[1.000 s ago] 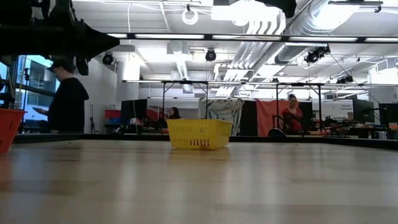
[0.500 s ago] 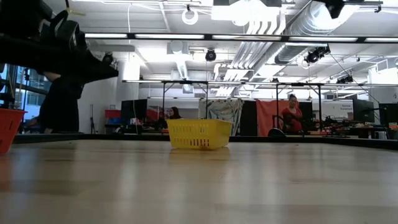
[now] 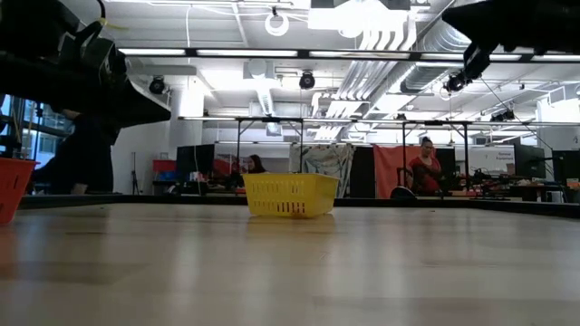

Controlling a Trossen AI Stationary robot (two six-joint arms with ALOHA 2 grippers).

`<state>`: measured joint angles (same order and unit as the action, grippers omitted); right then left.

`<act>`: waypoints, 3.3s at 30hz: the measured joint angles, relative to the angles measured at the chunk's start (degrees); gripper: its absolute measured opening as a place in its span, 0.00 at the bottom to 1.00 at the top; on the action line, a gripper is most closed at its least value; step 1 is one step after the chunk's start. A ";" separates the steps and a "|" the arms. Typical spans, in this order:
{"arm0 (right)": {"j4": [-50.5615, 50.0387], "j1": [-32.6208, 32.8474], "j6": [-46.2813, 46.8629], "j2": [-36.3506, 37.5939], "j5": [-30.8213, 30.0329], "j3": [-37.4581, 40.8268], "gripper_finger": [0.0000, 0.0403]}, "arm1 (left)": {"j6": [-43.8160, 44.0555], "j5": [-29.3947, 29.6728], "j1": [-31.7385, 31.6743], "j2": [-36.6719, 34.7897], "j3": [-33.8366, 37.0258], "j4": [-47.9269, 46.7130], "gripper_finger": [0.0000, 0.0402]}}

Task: Sort Halloween decoration
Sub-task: Return to Home Position

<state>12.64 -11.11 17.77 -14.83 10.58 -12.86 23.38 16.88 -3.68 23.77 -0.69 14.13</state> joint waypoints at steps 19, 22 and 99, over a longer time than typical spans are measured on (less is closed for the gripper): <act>5.99 0.00 1.48 8.30 3.17 10.53 0.00 | 0.01 0.00 0.00 -5.04 -0.04 -0.17 0.01; 8.53 0.13 2.82 8.57 3.01 12.29 0.00 | 0.02 0.02 0.00 -6.64 -0.04 -0.15 0.01; -11.26 14.64 -17.81 14.01 -13.62 12.33 0.00 | 0.02 -2.21 4.48 -22.45 -0.02 -11.34 0.01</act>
<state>1.39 3.53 -0.03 -0.82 -3.04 -0.54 23.40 14.68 0.80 1.32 -0.71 2.79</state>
